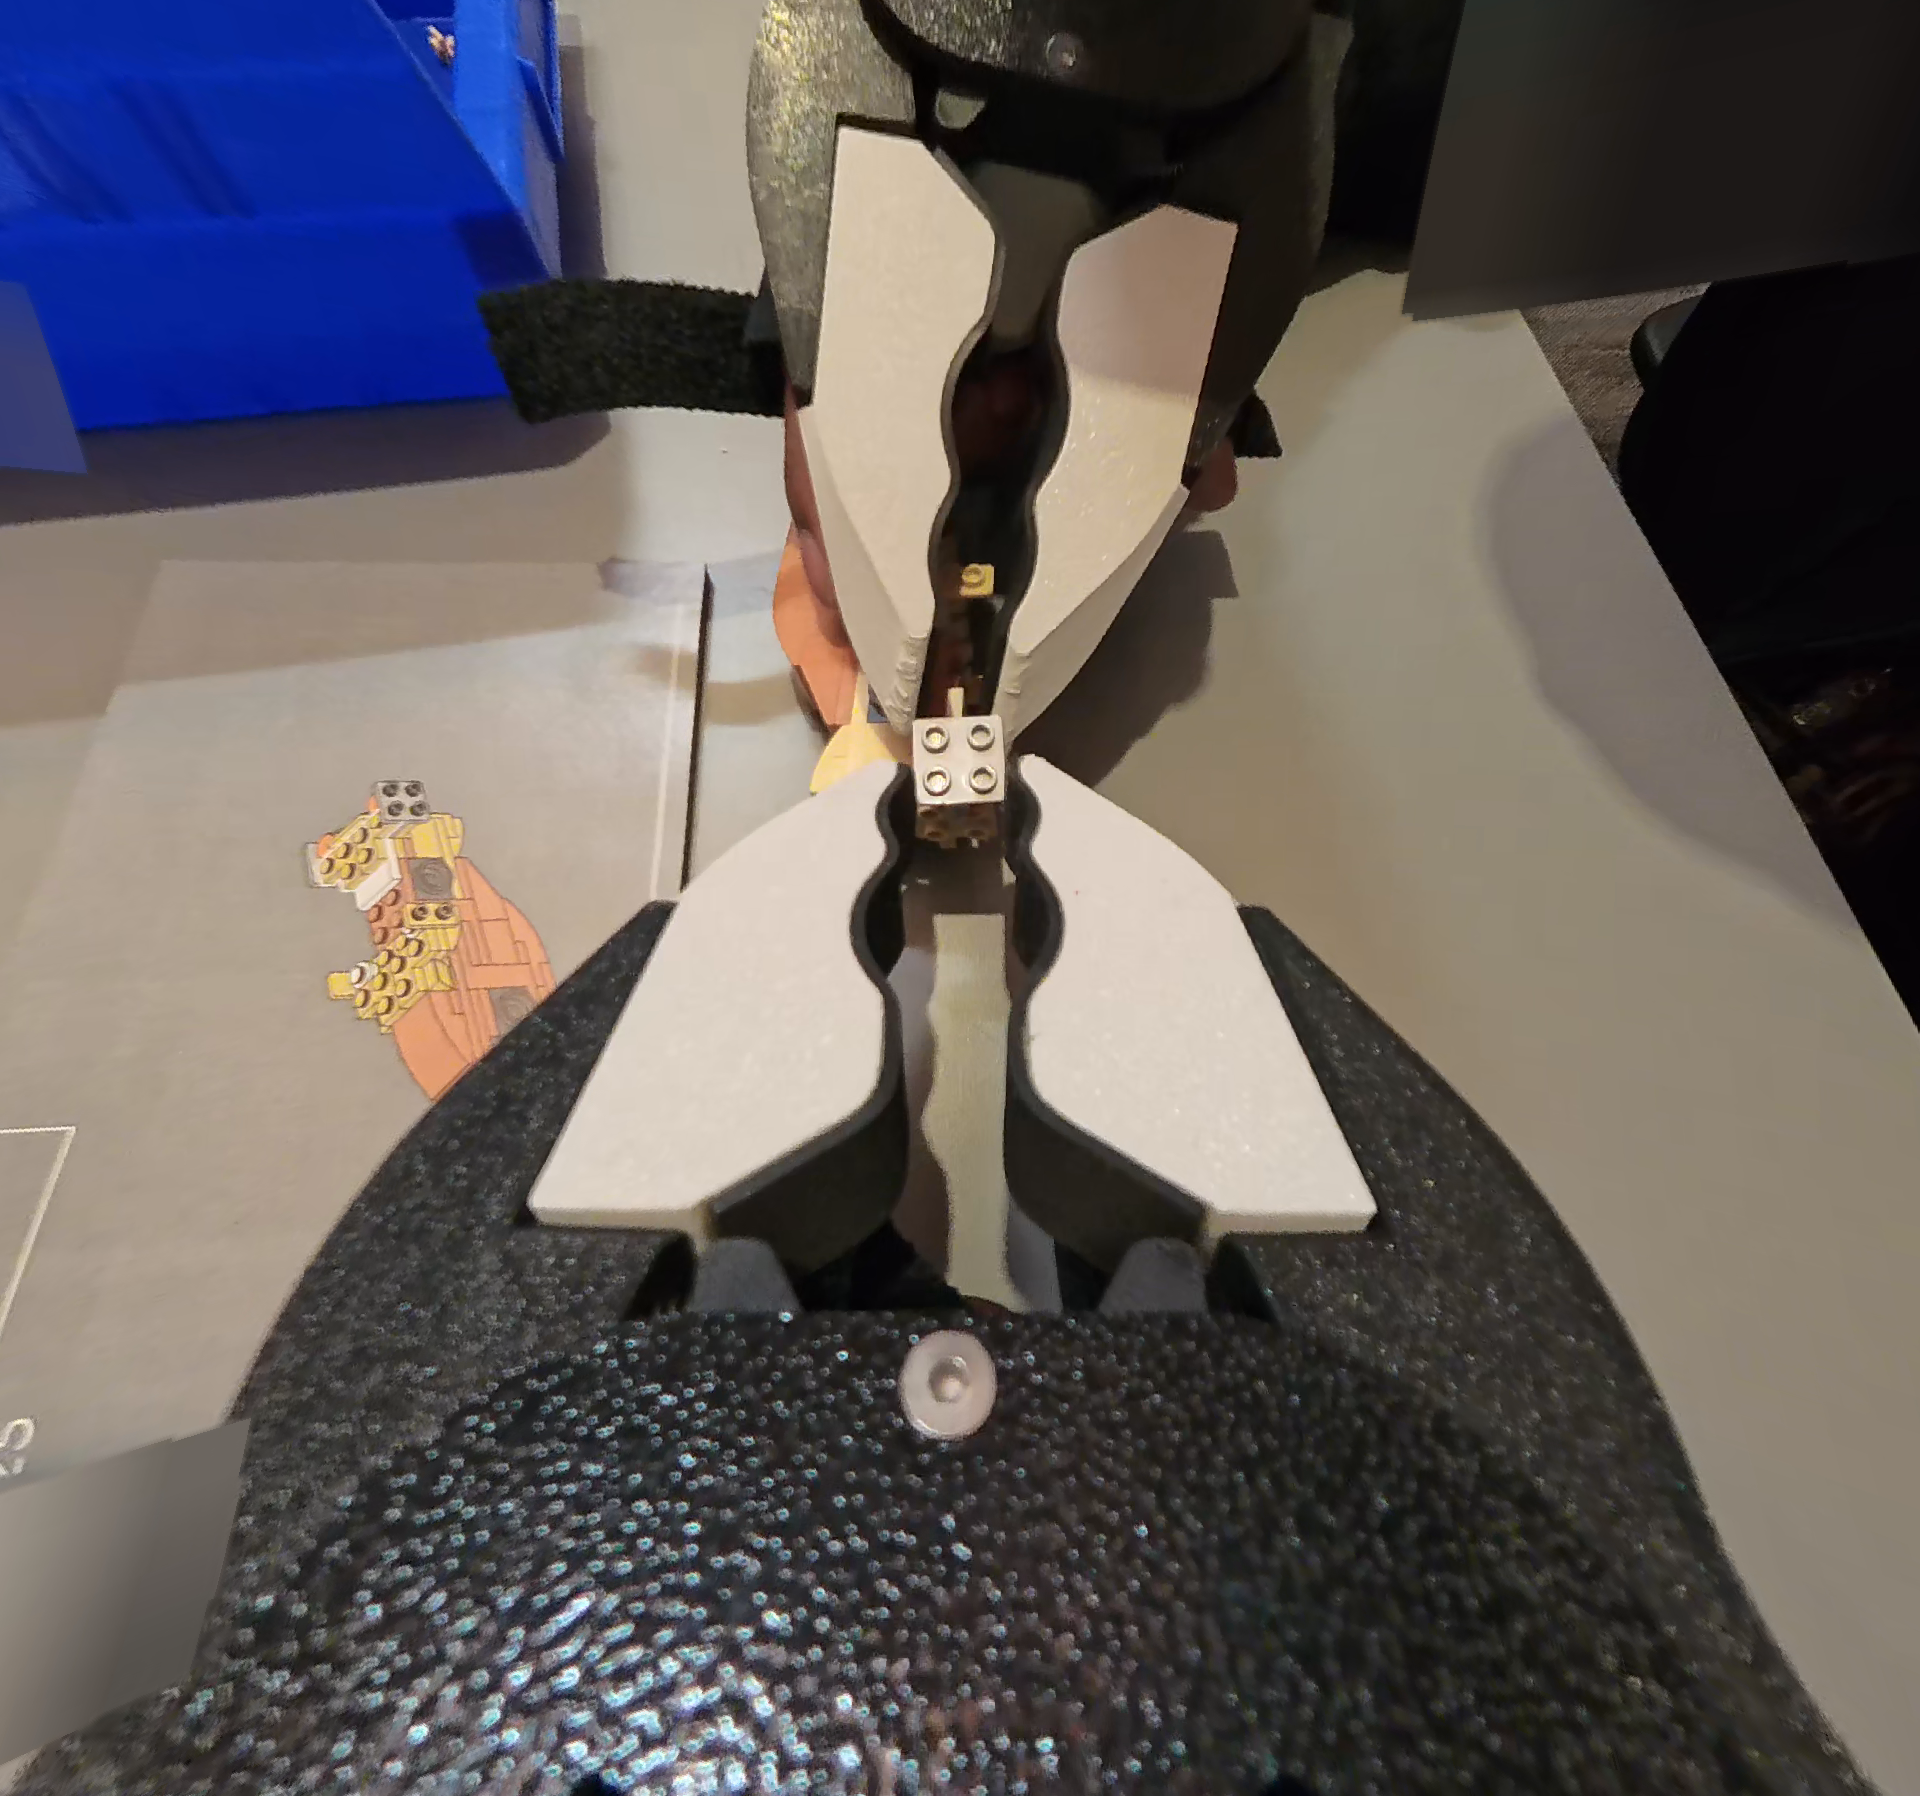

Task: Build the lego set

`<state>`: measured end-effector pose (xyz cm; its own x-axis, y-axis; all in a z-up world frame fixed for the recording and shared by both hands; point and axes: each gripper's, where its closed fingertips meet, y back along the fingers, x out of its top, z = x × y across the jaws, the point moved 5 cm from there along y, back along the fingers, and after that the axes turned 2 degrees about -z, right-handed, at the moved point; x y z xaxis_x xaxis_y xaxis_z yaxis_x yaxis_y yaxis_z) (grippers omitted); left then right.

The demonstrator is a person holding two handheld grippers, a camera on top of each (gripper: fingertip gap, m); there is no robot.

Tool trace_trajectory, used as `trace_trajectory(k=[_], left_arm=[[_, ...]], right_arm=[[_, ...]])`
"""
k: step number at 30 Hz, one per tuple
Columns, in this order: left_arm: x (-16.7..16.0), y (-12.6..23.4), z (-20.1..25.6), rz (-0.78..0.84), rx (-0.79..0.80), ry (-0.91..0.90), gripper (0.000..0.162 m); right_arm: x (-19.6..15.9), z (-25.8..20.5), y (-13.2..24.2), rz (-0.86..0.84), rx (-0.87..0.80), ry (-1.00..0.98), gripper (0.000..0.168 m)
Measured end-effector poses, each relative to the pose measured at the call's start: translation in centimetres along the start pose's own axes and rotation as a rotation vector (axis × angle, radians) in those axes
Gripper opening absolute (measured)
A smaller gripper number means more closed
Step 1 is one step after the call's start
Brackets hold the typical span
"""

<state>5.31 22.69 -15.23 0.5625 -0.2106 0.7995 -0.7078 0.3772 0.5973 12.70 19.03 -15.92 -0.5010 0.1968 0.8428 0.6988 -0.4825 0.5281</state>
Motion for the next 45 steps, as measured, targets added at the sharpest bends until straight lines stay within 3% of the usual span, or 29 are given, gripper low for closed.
trace_trajectory(k=[9, 10, 23, 38, 45], left_arm=[[0.05, 0.10, -0.19, 0.028, 0.005, 0.025, 0.015], [0.06, 0.10, -0.21, 0.034, 0.004, 0.031, 0.015], [-0.64, 0.05, -0.30, 0.040, 0.000, 0.024, 0.014], [-0.58, 0.01, 0.27, 0.000, 0.114, -0.166, 0.012], [-0.58, -0.03, 0.66, -0.016, 0.195, -0.288, 0.010]], right_arm=[[0.05, -0.01, -0.11, -0.015, -0.030, -0.001, 0.007], [0.09, -0.08, -0.12, -0.014, -0.029, 0.001, 0.000], [0.08, -0.24, -0.10, -0.025, -0.040, 0.024, 0.000], [0.11, -0.39, -0.24, -0.034, -0.049, 0.028, 0.004], [0.08, -0.68, -0.47, -0.056, -0.048, 0.054, 0.014]])
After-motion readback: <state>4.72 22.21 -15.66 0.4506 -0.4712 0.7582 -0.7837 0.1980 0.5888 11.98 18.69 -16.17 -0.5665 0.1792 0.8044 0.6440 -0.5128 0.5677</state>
